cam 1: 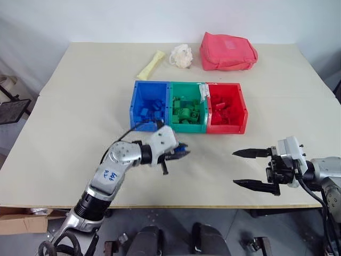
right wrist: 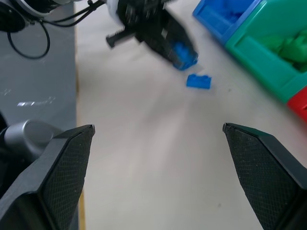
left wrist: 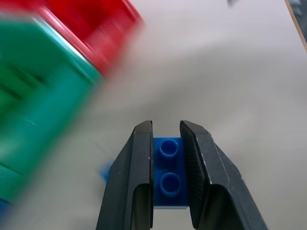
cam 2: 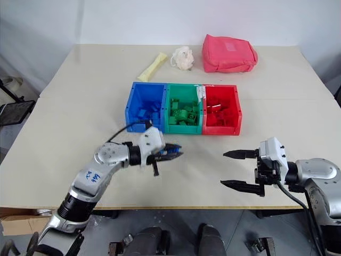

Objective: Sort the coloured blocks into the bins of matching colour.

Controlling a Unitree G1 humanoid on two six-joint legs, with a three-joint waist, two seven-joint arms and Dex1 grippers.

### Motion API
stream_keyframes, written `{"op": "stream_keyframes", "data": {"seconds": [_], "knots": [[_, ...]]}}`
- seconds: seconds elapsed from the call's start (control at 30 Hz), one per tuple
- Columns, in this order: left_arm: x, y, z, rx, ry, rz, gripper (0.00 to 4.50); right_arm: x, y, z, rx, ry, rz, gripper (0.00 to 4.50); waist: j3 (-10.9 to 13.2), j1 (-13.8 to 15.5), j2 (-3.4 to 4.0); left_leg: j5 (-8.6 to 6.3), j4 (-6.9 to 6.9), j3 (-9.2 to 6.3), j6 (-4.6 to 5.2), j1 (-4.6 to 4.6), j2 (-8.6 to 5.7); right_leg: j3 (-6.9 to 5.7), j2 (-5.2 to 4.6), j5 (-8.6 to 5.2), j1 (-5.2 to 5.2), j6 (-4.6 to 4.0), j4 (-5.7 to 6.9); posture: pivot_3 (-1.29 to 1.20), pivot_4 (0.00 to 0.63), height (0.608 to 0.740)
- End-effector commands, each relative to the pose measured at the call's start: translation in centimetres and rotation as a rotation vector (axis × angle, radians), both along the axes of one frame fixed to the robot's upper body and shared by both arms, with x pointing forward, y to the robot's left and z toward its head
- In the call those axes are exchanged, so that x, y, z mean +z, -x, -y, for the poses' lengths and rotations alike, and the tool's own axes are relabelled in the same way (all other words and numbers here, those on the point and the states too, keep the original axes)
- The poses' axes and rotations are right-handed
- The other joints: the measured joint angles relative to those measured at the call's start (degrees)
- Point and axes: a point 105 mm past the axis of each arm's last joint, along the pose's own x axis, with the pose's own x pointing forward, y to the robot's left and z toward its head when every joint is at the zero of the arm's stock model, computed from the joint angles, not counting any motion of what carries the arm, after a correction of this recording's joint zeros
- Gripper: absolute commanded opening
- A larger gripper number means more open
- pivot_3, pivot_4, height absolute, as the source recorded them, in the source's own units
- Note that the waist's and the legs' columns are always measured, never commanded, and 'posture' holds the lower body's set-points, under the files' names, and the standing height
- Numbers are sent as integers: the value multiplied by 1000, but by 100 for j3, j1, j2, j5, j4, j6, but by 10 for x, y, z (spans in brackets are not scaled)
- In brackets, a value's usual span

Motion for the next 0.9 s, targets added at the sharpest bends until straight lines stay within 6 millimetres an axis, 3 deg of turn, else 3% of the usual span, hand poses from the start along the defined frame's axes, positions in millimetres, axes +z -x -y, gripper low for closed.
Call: {"op": "stream_keyframes", "data": {"seconds": [0.03,0.2,0.5,0.6,0.73,0.9], "knots": [[33,-10,-7,42,78,94,487,19,-6,2,-37,-91,75,4500,0,-7,0,0,0,0,0,0,0,-1,1,0,0,0,1,0,150,740],[52,-33,-26,138,92,156,487,46,-26,1,-126,-247,166,4500,0,-24,0,1,0,3,0,1,-1,-20,6,0,-4,1,6,0,150,740],[85,-88,-67,349,73,298,487,49,-31,-4,-127,-231,190,4500,3,27,-5,3,-2,2,5,-4,-9,-50,5,2,-8,5,12,0,150,740],[76,-102,-76,415,6,316,487,49,-31,-3,-133,-222,195,4500,3,26,-5,4,-3,4,6,-3,-10,-50,5,3,-8,6,14,0,150,740],[69,-113,-83,469,-11,308,1774,50,-32,-2,-143,-215,201,4500,4,32,-7,4,-6,6,6,-4,-13,-52,4,3,-12,7,17,0,150,740],[66,-108,-73,389,18,280,3403,50,-30,2,-154,-195,201,4500,7,76,-12,5,-2,6,7,-8,-13,-51,3,5,-13,9,16,0,150,740]]}}
